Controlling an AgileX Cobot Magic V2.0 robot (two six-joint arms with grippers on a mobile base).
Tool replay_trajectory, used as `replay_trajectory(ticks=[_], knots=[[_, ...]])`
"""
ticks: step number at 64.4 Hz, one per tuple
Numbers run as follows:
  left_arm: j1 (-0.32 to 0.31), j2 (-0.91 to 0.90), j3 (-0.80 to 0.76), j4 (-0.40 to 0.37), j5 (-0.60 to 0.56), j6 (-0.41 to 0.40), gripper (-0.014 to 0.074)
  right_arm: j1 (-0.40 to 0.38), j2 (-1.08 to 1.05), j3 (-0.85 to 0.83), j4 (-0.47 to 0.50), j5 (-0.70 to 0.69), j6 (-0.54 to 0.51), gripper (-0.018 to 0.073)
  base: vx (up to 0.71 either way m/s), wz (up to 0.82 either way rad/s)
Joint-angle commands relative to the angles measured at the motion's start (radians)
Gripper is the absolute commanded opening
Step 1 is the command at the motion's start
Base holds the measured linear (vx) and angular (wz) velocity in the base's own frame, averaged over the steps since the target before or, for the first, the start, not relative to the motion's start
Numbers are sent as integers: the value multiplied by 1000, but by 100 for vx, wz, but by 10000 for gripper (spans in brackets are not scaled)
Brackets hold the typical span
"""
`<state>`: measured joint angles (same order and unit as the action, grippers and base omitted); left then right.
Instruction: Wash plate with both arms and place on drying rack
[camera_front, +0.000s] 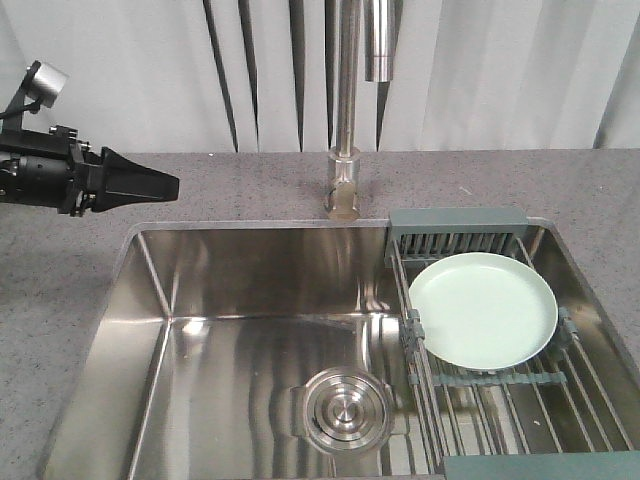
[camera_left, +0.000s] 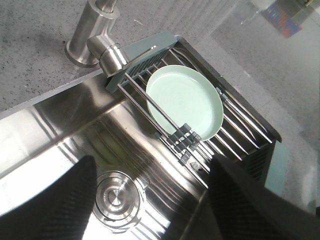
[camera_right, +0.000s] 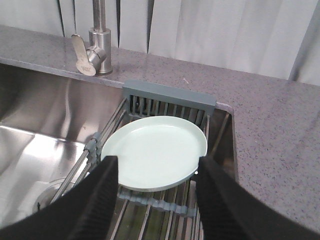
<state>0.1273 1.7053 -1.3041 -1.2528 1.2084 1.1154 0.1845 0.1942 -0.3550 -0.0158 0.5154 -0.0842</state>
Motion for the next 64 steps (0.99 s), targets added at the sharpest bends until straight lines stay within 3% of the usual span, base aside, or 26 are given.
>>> replay_trajectory(ticks=[1, 12, 64], knots=[[1, -49, -20, -79, 43, -2, 463, 3, -42, 13, -16, -40, -10, 363, 0, 0], [1, -49, -20, -79, 43, -2, 463, 3, -67, 59, -38, -119, -11, 363, 0, 0], [1, -49, -20, -79, 43, -2, 463, 3, -67, 59, -38, -120, -12, 363, 0, 0]])
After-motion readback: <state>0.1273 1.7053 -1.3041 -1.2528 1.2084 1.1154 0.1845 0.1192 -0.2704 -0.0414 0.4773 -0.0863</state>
